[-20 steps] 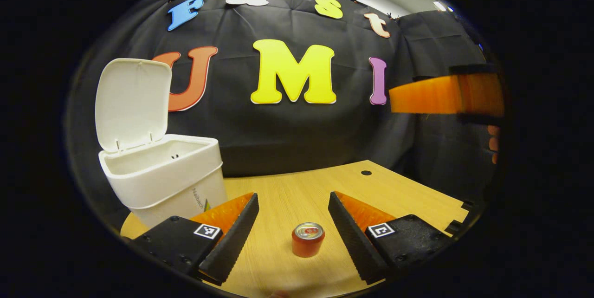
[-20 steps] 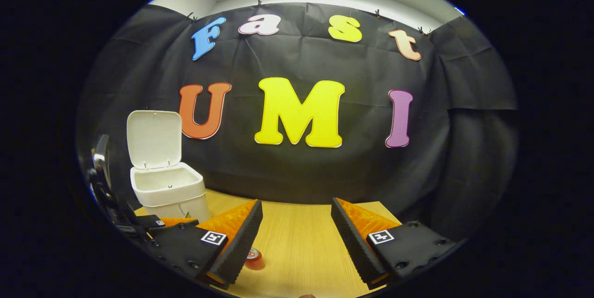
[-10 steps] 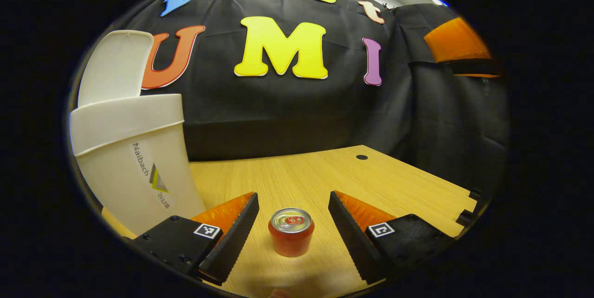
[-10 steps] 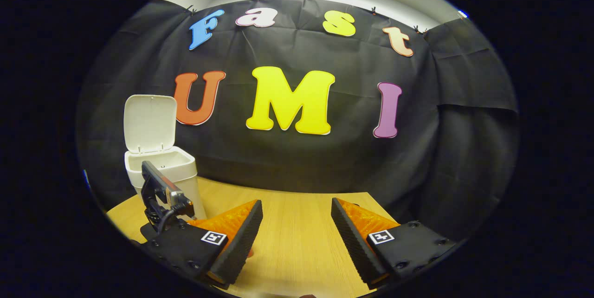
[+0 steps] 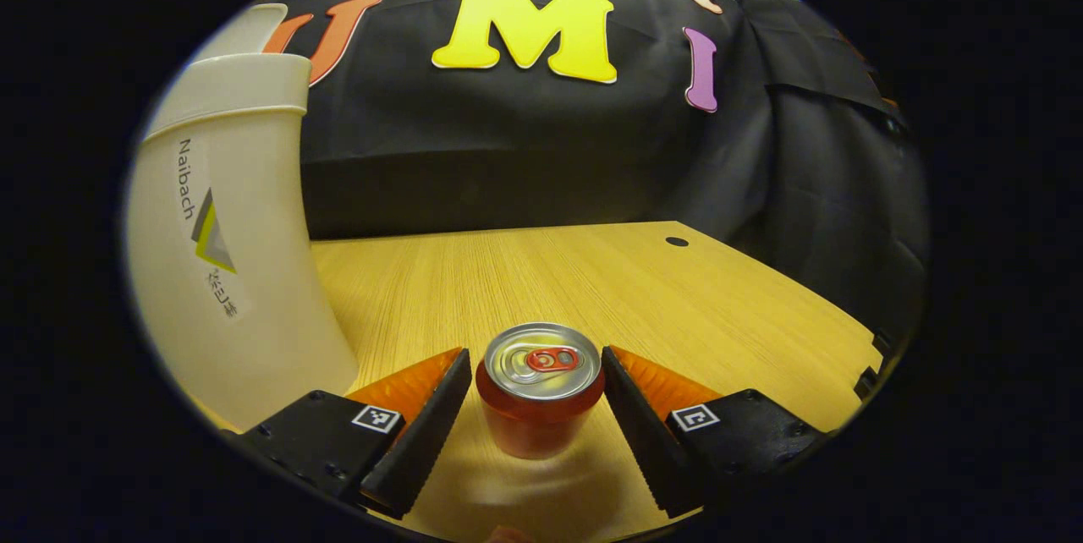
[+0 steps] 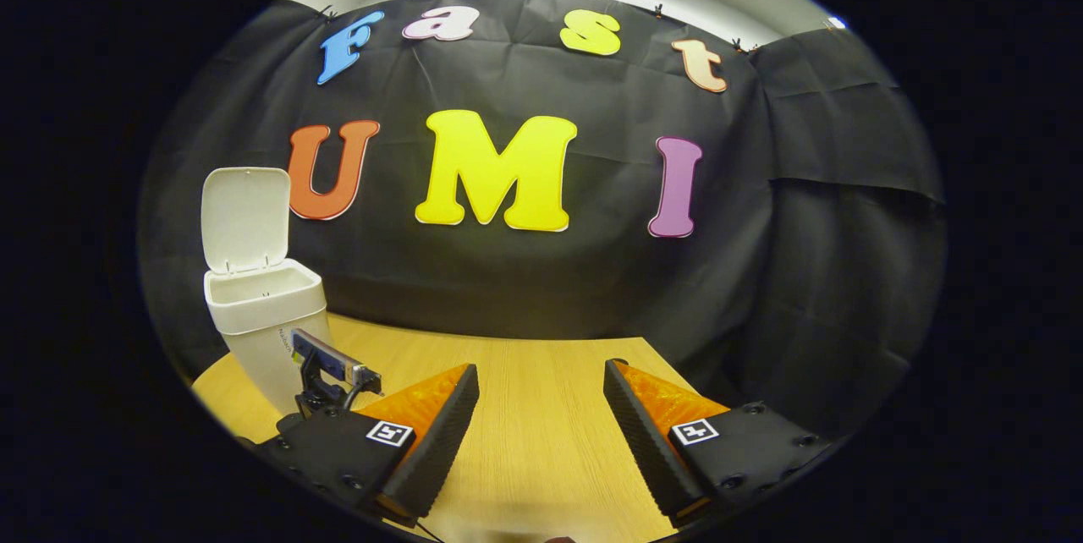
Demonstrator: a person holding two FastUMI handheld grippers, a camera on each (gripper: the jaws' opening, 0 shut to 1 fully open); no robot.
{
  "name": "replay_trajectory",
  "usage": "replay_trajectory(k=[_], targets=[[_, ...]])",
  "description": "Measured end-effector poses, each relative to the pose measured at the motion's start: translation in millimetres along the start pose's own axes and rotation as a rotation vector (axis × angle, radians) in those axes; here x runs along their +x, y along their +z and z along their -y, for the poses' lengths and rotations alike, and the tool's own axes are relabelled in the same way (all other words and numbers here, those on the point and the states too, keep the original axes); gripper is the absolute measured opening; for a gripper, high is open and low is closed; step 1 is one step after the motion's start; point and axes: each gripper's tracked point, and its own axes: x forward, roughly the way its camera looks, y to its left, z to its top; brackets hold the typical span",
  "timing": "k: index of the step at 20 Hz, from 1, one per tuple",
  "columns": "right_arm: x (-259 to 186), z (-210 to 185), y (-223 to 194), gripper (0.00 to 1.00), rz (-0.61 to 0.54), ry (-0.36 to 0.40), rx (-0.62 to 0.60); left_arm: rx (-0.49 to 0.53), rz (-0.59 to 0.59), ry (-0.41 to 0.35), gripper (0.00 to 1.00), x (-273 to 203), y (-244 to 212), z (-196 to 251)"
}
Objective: Press the lid of the desktop garbage bin to open it, pick up the crumpled paper on the desktop and throw it into the bin, then pick up the pop can on the desktop and drop it into the bin, and finally close the garbage bin lid.
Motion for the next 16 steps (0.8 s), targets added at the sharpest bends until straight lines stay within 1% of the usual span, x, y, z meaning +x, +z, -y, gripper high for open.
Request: replay_trajectory(k=[5, 7, 8, 9, 10, 13, 15, 16], targets=[[0, 4, 0, 0.95, -0.007, -0.009, -0.002, 0.005, -0.029, 0.003, 1.00, 8, -12, -1], [0, 4, 1, 0.95, -0.008, -0.007, 0.007, 0.014, -0.046, -0.021, 1.00, 7, -15, 4], [-1, 4, -1, 0.95, -0.009, -0.005, 0.011, 0.021, -0.041, -0.019, 1.00, 5, -14, 3], [0, 3, -2, 0.95, -0.013, -0.003, 0.014, 0.026, -0.037, -0.020, 0.90, 3, -11, 2], [-1, 3, -4, 0.95, -0.017, -0.001, 0.017, 0.033, -0.041, -0.018, 0.86, 3, -14, 2], [-2, 3, -3, 0.95, -0.014, 0.005, 0.031, 0.054, -0.026, -0.011, 0.83, -6, -3, 1], [-2, 2, 0, 0.95, -0.005, 0.009, 0.038, 0.063, 0.008, -0.011, 0.83, -16, 12, 1], [-1, 2, 0, 0.95, -0.003, 0.010, 0.041, 0.064, 0.025, -0.012, 0.89, -20, 20, 0]])
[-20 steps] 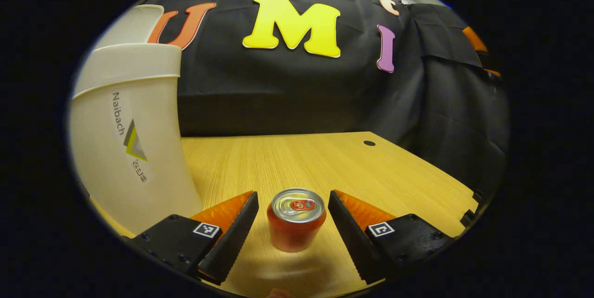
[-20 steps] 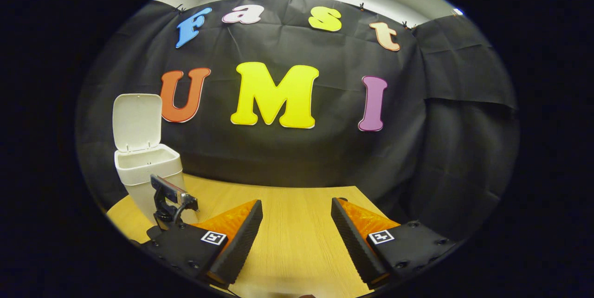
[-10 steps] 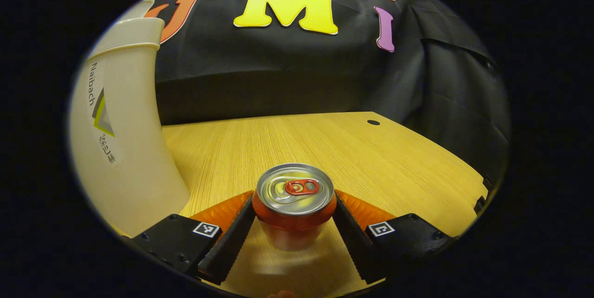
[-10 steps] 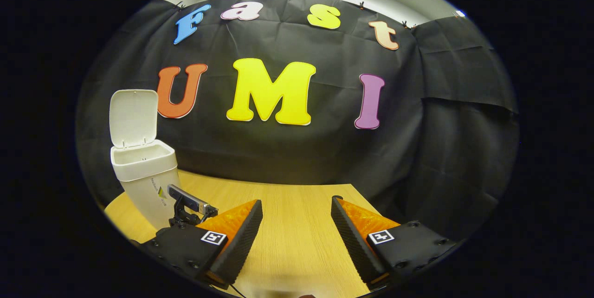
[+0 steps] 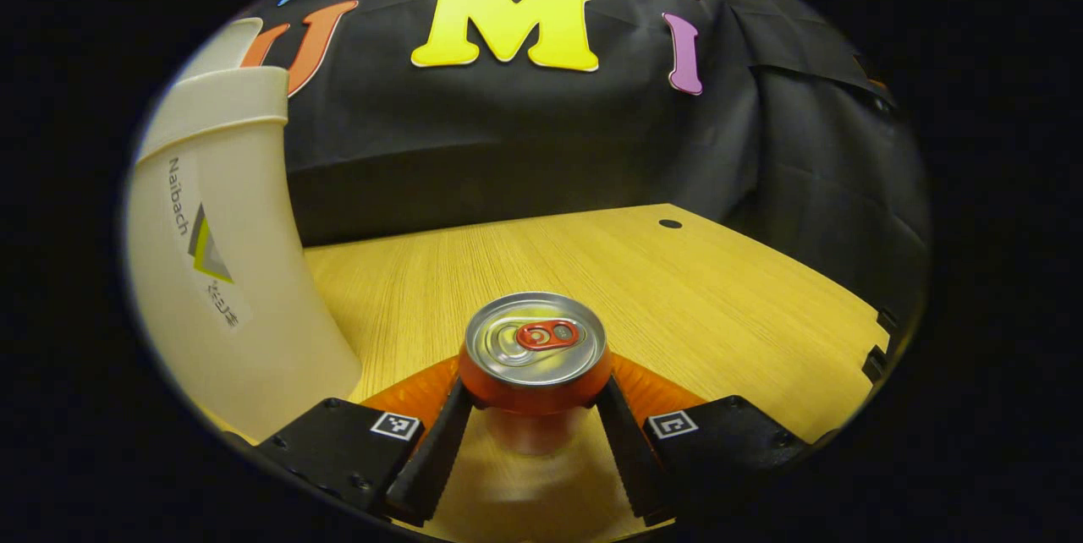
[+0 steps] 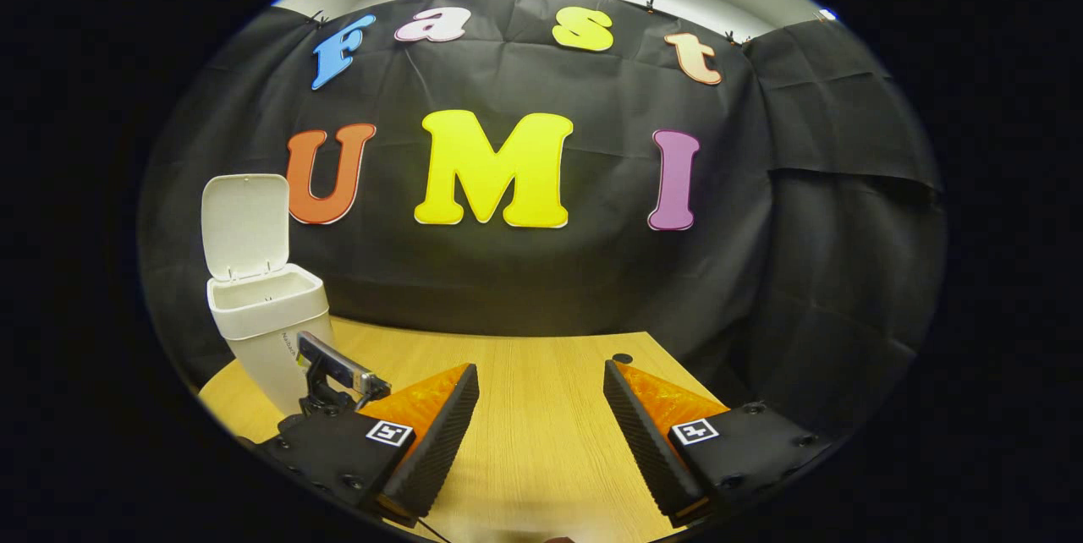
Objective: Press the lid of the desktop garbage bin to open it, pick up the crumpled paper on the desktop and throw it into the bin, then pick up the pop can on the desktop and drop it into the bin, and finally close the garbage bin lid.
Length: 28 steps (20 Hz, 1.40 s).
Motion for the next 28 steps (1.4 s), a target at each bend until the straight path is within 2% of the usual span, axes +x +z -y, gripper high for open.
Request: replay_trajectory(k=[1, 2, 3, 7, 13, 21, 25, 28], targets=[[0, 1, 0, 0.95, 0.002, 0.000, 0.005, -0.001, 0.016, 0.001, 0.82, -4, 9, -2], [-1, 0, -1, 0.95, 0.002, 0.004, 0.014, -0.004, 0.028, 0.003, 0.89, -9, 17, -3], [-2, 0, 0, 0.95, 0.003, 0.007, 0.025, -0.008, 0.041, 0.007, 0.82, -14, 25, -5], [0, 0, 4, 0.95, 0.025, 0.006, 0.026, -0.008, 0.150, 0.027, 0.82, -42, 78, -18], [0, -6, 10, 0.95, 0.044, 0.029, 0.033, -0.041, 0.321, 0.104, 0.82, -87, 165, -50], [5, -15, 12, 0.95, 0.047, 0.062, 0.025, -0.052, 0.469, 0.271, 0.81, -130, 242, -107], [6, -15, 12, 0.95, 0.046, 0.073, 0.032, -0.062, 0.511, 0.427, 0.81, -153, 258, -156], [10, -14, 9, 0.95, 0.035, 0.076, 0.044, -0.055, 0.504, 0.517, 0.81, -161, 254, -184]])
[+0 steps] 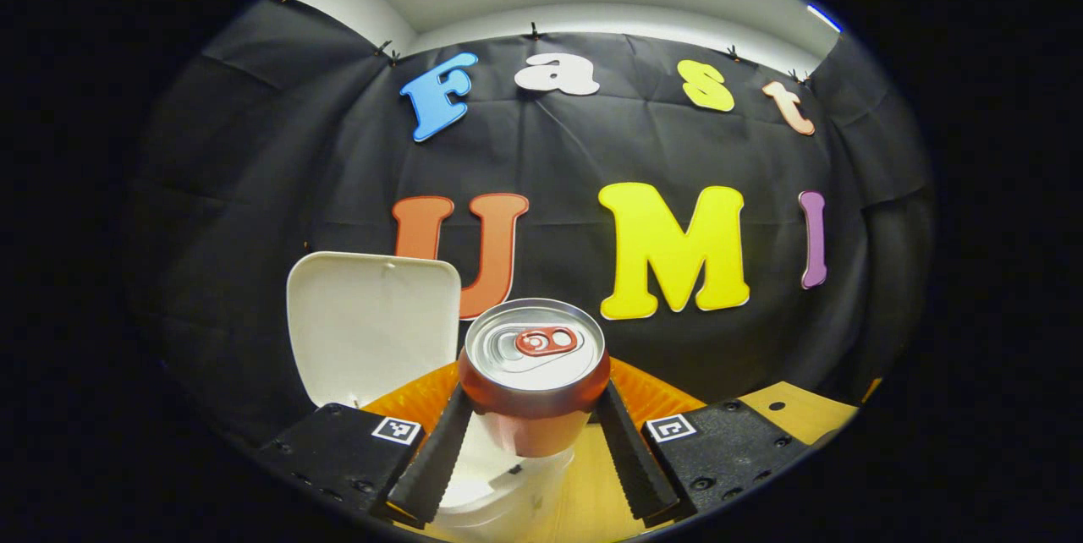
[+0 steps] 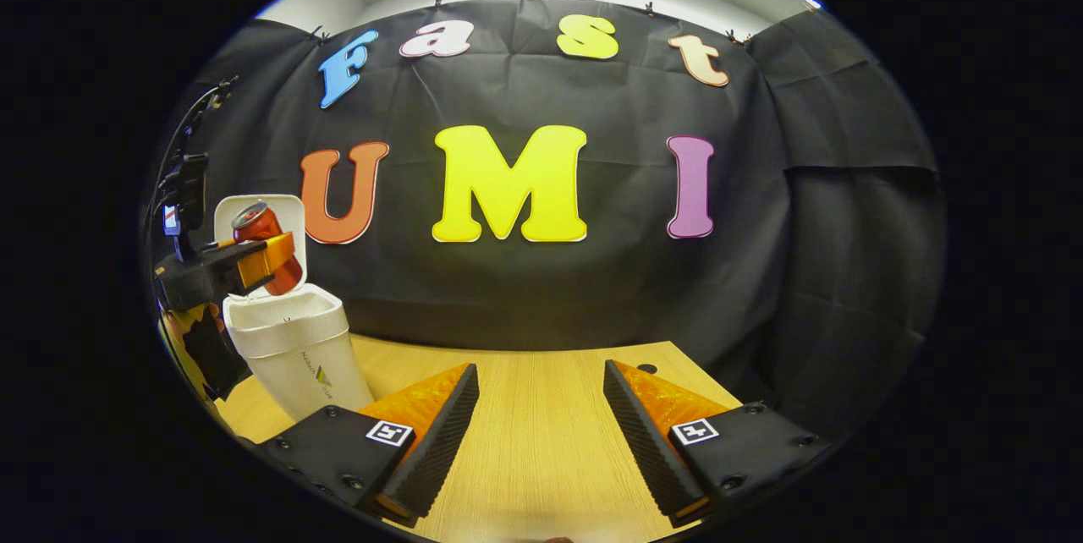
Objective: Press the lid of the desktop garbage bin to open it, pick up the crumpled paper on the desktop and throw it into the bin, then pick up the pop can on the desktop and drop it into the bin, and finally close the garbage bin lid.
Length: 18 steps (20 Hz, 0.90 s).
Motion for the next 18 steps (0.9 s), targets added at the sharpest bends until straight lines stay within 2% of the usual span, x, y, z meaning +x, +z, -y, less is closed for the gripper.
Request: replay_trajectory(k=[6, 11, 14, 15, 18], targets=[[5, -5, -3, 0.95, -0.012, 0.013, 0.006, 0.037, -0.028, 0.090, 0.81, 5, -7, -34], [6, -7, -5, 0.95, -0.019, 0.021, 0.004, 0.046, -0.047, 0.110, 0.82, 10, -14, -43], [5, -1, -8, 0.95, -0.025, 0.011, 0.013, 0.036, -0.044, 0.131, 0.85, 10, -16, -49], [5, 0, -8, 0.95, -0.027, 0.008, 0.018, 0.031, -0.044, 0.127, 0.90, 10, -16, -48], [5, 1, -12, 0.95, -0.040, 0.007, 0.033, 0.023, -0.036, 0.107, 0.92, 9, -11, -43]])
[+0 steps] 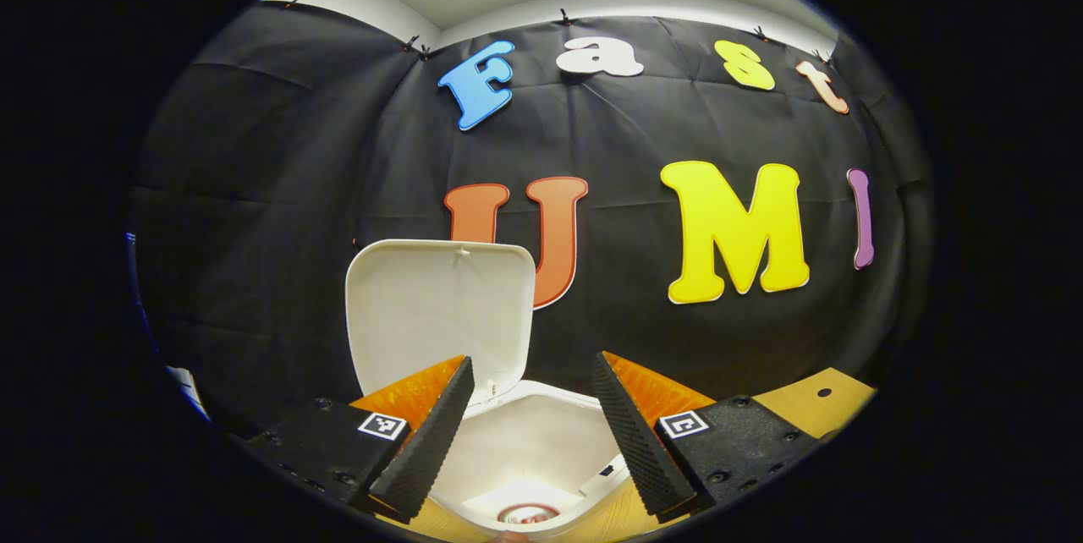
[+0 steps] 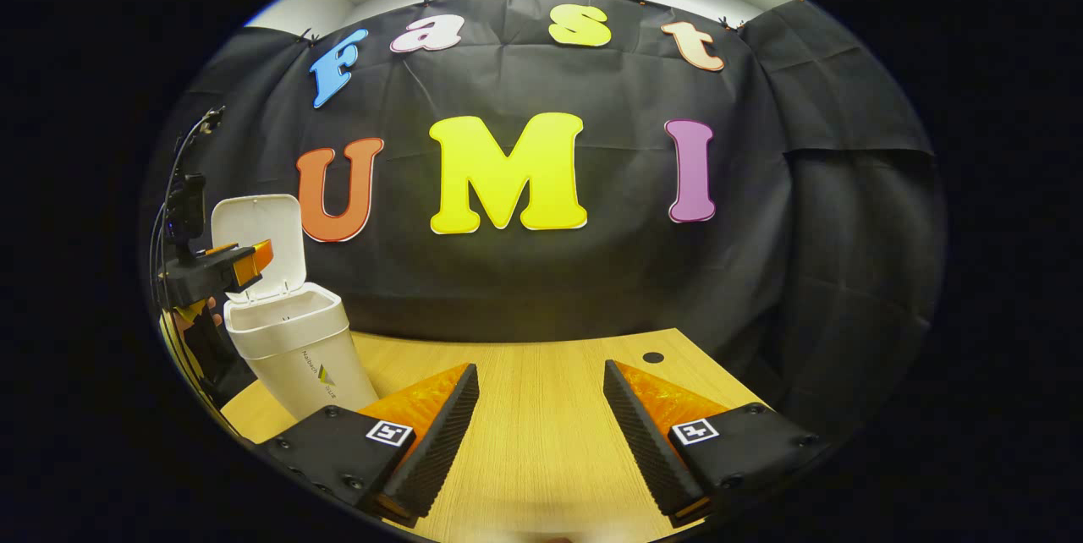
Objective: Press the lid of the desktop garbage bin to open it, pick up the crumpled paper on the desktop and throw it into the bin, then pick up the pop can on the desktop and drop it into the bin, and finally close the garbage bin lid.
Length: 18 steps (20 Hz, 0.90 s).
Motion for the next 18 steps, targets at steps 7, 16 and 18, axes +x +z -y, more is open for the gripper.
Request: replay_trajectory(k=[7, 16, 18], targets=[[-1, 2, -1, 0.95, -0.003, 0.005, 0.006, 0.010, 0.033, -0.044, 0.95, 5, 35, 8], [0, 11, -6, 0.95, -0.017, -0.009, 0.049, 0.084, 0.128, -0.032, 0.95, 34, 97, -13], [1, 9, -7, 0.95, -0.021, -0.008, 0.049, 0.106, 0.146, -0.026, 0.95, 43, 109, -19]])
